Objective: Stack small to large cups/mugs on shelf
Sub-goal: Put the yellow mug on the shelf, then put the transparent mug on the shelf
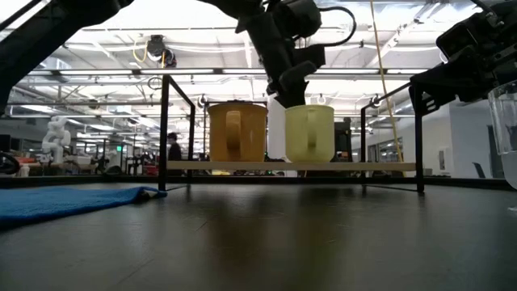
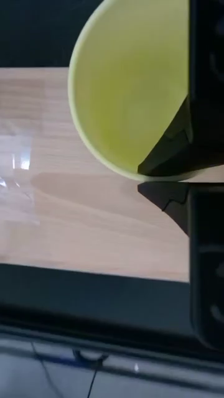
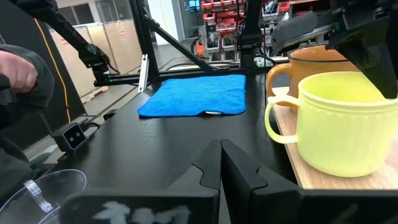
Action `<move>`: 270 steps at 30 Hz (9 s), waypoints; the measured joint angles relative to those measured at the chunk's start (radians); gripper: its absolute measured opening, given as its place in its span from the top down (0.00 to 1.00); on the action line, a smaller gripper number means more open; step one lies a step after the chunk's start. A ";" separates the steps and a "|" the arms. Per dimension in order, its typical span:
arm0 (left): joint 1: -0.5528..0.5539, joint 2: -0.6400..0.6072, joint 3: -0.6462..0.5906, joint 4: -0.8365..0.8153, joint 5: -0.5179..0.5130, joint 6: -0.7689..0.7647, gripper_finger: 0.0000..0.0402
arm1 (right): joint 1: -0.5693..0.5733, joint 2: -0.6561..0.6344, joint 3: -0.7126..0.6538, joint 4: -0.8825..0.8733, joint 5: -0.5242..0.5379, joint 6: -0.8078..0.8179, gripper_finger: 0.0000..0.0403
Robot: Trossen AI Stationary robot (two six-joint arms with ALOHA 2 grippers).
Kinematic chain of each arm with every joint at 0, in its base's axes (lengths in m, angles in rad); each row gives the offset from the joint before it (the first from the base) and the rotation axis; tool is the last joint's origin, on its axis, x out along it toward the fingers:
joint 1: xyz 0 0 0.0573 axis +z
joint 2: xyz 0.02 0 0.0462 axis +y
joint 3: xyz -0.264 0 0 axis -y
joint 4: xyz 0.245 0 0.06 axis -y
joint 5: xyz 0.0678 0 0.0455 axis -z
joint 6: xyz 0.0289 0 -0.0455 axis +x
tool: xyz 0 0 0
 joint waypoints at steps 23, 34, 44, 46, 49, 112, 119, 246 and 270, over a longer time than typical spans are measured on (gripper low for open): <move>-0.006 0.001 -0.007 -0.029 -0.033 -0.045 0.83 | 0.000 0.000 0.000 0.000 0.000 0.007 1.00; -0.022 0.001 -0.007 -0.020 -0.106 -0.046 0.83 | 0.000 0.000 0.000 -0.002 0.000 0.008 1.00; -0.063 -0.001 -0.005 -0.031 -0.236 -0.048 0.84 | 0.000 0.000 0.000 -0.005 0.000 0.008 1.00; -0.071 -0.001 -0.005 -0.042 -0.260 -0.052 0.83 | 0.000 0.000 0.000 -0.005 0.000 0.008 1.00; -0.083 -0.001 -0.005 -0.051 -0.291 -0.064 0.83 | 0.000 0.000 0.000 -0.005 0.000 0.008 1.00; -0.213 -0.494 -0.043 -0.120 -0.379 -0.097 1.00 | 0.000 0.008 0.000 -0.018 0.000 0.008 1.00; -0.204 -0.811 -0.510 0.223 -0.341 -0.106 1.00 | 0.000 0.010 0.000 -0.018 0.000 0.008 1.00; -0.208 -1.579 -2.093 1.625 0.108 -0.248 0.95 | 0.684 0.932 0.960 -0.844 0.376 0.040 0.38; -0.210 -1.579 -2.093 1.629 0.132 -0.259 0.95 | 0.720 1.161 0.959 -0.755 0.396 0.135 0.38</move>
